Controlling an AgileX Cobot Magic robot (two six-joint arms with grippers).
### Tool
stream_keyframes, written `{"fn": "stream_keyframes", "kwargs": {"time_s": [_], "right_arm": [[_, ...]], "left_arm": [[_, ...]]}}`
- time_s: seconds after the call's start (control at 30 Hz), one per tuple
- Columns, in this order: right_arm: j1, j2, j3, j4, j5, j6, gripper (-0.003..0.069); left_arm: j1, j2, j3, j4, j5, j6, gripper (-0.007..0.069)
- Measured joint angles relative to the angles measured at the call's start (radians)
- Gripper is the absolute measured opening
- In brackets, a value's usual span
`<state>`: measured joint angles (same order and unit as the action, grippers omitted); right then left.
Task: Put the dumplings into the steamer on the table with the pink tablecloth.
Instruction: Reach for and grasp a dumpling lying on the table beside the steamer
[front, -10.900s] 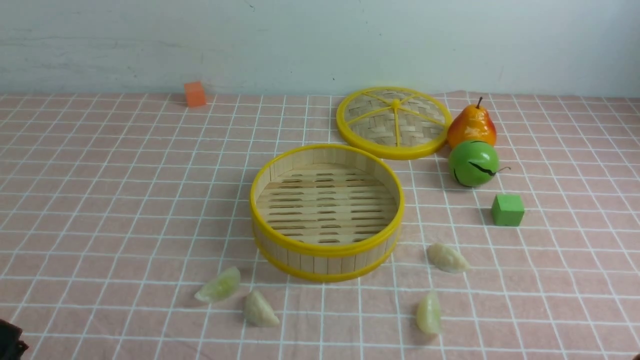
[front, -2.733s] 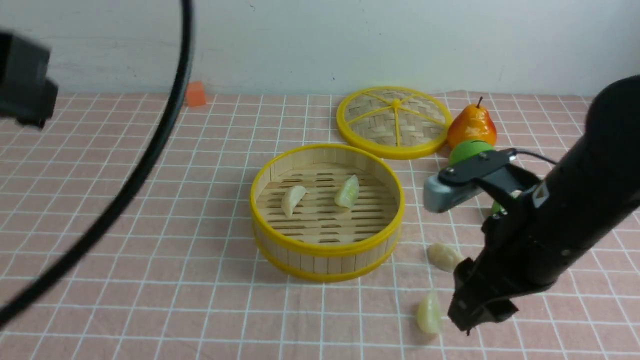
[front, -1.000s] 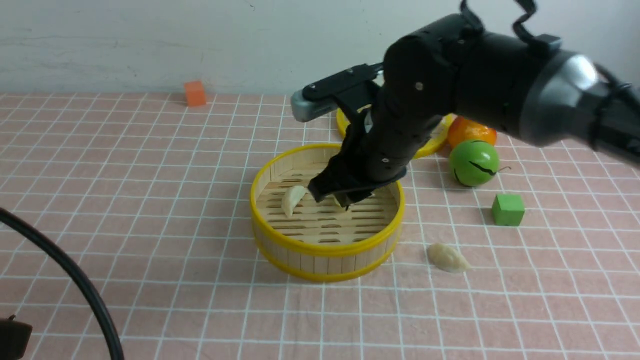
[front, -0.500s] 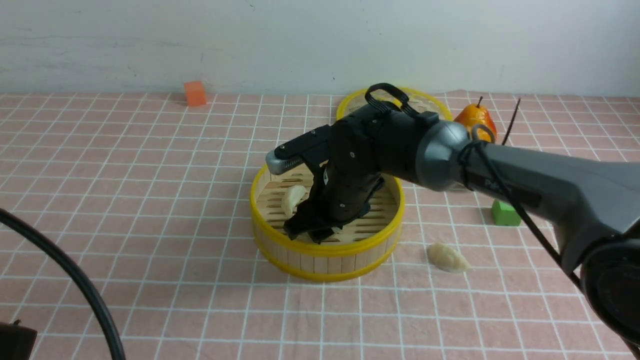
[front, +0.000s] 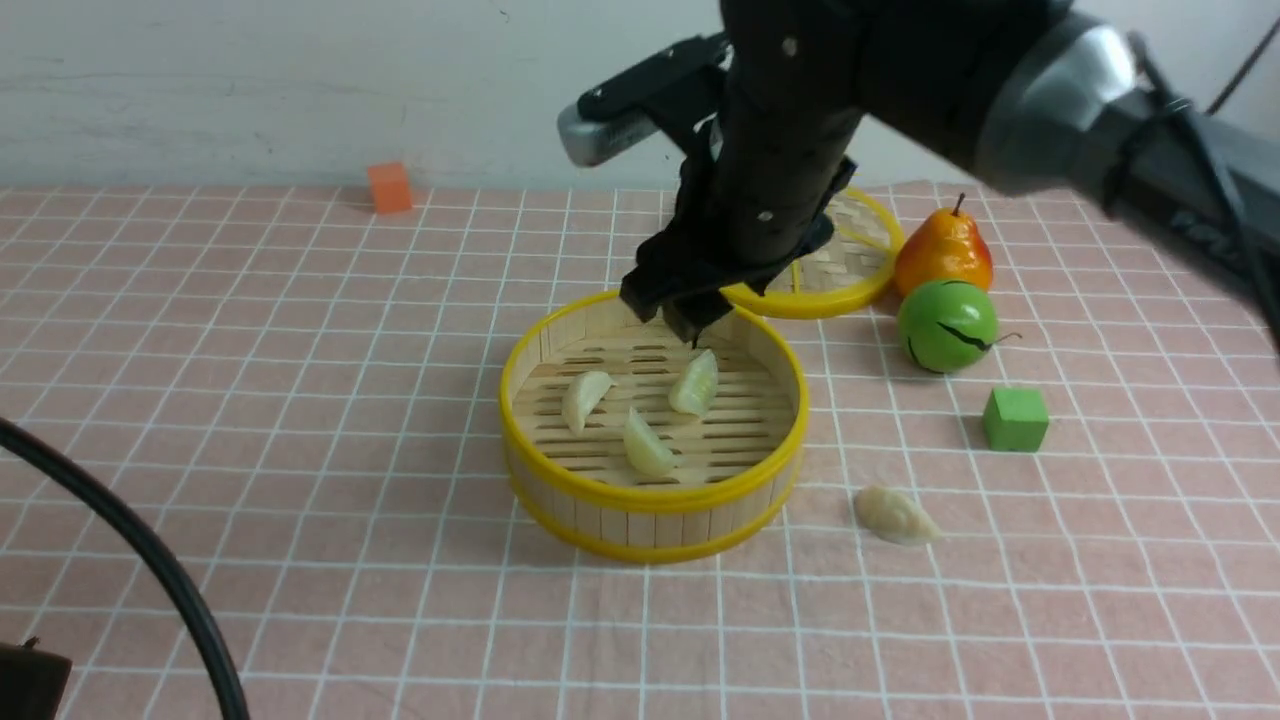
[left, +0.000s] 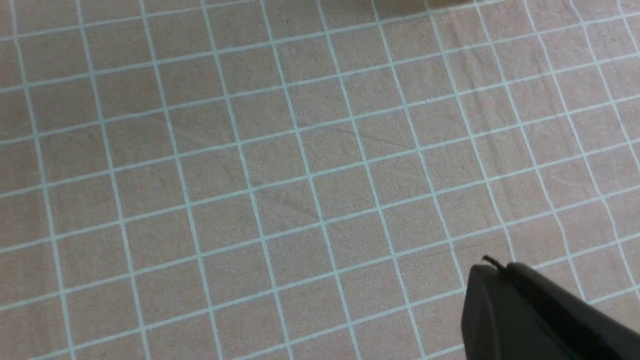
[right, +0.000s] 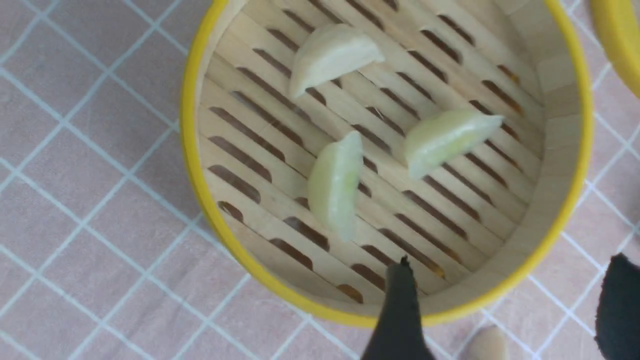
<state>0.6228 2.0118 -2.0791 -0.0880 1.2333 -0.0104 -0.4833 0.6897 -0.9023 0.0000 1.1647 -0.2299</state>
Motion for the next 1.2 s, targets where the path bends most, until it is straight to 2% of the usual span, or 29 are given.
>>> {"fn": "stream_keyframes", "kwargs": {"time_s": [0.23, 0.37, 0.53, 0.87, 1.07, 1.2], "right_arm": [[-0.064, -0.189, 0.257, 0.037, 0.007, -0.012, 0.0494], [-0.163, -0.266, 0.467, 0.033, 0.005, -0.017, 0.0494], [-0.236, -0.247, 0.630, 0.030, -0.135, -0.070, 0.0494], [-0.250, -0.068, 0.659, 0.030, -0.333, -0.280, 0.0494], [-0.251, 0.003, 0.659, 0.029, -0.403, -0.302, 0.0492], [-0.251, 0.020, 0.658, 0.031, -0.412, -0.304, 0.0431]], "left_arm": [[0.000, 0.000, 0.000, 0.000, 0.000, 0.001, -0.0013], [0.000, 0.000, 0.000, 0.000, -0.005, 0.001, -0.0013], [0.000, 0.000, 0.000, 0.000, -0.016, 0.001, -0.0013], [0.000, 0.000, 0.000, -0.035, -0.018, 0.001, -0.0013], [0.000, 0.000, 0.000, -0.077, -0.018, 0.001, -0.0013], [0.000, 0.000, 0.000, -0.094, -0.018, 0.001, -0.0013]]}}
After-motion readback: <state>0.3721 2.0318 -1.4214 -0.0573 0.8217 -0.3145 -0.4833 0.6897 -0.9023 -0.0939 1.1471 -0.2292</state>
